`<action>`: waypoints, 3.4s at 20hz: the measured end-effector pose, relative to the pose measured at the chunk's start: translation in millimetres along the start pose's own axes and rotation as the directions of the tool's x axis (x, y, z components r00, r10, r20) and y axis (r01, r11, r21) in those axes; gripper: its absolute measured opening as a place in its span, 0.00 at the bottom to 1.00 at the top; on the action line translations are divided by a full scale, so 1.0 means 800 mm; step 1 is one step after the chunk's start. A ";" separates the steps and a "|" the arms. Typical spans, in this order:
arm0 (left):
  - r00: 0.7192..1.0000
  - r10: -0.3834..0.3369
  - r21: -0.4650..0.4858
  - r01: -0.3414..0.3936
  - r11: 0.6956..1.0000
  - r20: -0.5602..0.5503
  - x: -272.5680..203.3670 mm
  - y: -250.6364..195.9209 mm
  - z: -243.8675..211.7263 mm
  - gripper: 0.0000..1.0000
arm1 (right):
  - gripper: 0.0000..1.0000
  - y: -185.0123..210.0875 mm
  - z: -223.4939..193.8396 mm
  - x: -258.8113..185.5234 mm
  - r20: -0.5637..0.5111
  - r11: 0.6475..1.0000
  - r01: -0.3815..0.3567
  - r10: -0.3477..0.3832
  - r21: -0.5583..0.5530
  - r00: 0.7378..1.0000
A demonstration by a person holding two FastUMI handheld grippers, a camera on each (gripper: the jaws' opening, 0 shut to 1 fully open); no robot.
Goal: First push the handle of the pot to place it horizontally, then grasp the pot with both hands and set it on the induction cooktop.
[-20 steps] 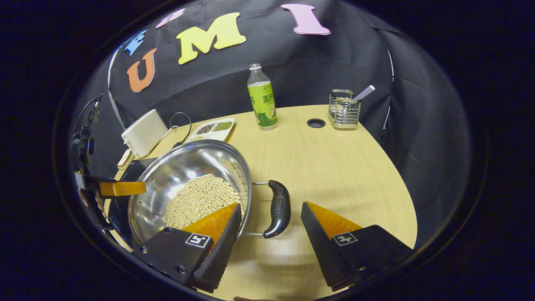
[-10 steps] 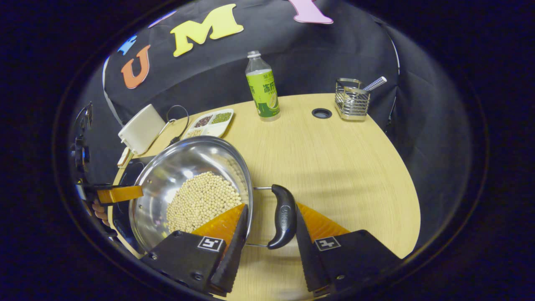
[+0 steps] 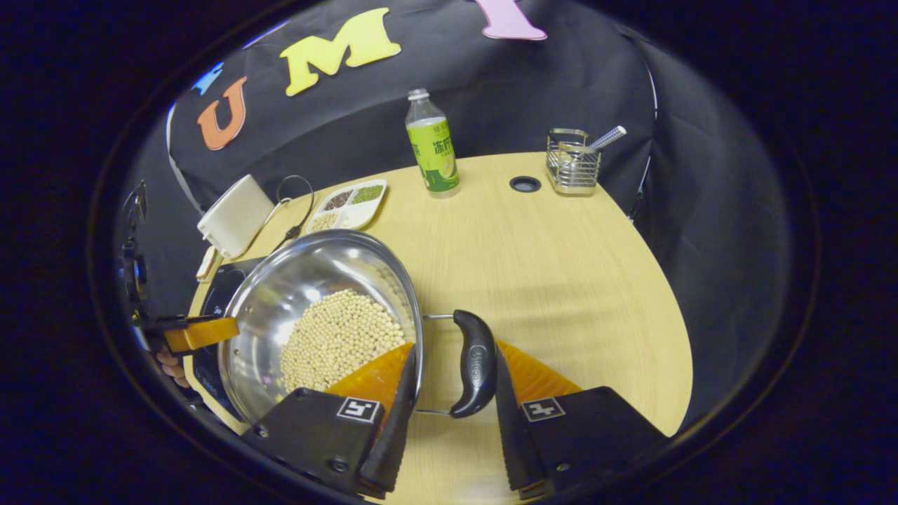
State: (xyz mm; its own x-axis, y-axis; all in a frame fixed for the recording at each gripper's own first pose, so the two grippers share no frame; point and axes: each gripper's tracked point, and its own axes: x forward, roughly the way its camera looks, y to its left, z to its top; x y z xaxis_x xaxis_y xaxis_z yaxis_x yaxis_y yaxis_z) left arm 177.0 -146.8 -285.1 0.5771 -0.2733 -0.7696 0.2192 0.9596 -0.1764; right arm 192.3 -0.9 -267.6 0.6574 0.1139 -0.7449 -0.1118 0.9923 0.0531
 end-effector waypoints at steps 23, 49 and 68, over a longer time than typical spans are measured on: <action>0.987 0.044 -0.069 -0.034 0.997 0.156 -0.161 0.153 0.022 0.52 | 0.58 0.201 0.029 -0.084 0.034 0.990 -0.080 0.085 -0.118 0.996; 0.988 0.078 -0.101 -0.065 0.993 0.130 -0.068 0.344 0.056 0.52 | 0.59 0.362 0.029 0.056 0.014 0.990 -0.123 0.125 -0.065 0.992; 0.888 0.191 -0.094 -0.167 0.981 0.419 -0.112 0.332 0.081 0.96 | 0.74 0.352 0.058 0.015 0.353 0.986 -0.115 0.152 -0.125 0.923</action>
State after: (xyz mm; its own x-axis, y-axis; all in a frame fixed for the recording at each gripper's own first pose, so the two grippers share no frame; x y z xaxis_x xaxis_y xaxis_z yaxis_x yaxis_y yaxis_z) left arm 234.6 128.2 -223.2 0.8836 -0.0871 -0.4600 0.0445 0.9937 -0.1027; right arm 202.9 282.4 -230.8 0.8528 0.2733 -0.4450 -0.2786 0.9588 0.0548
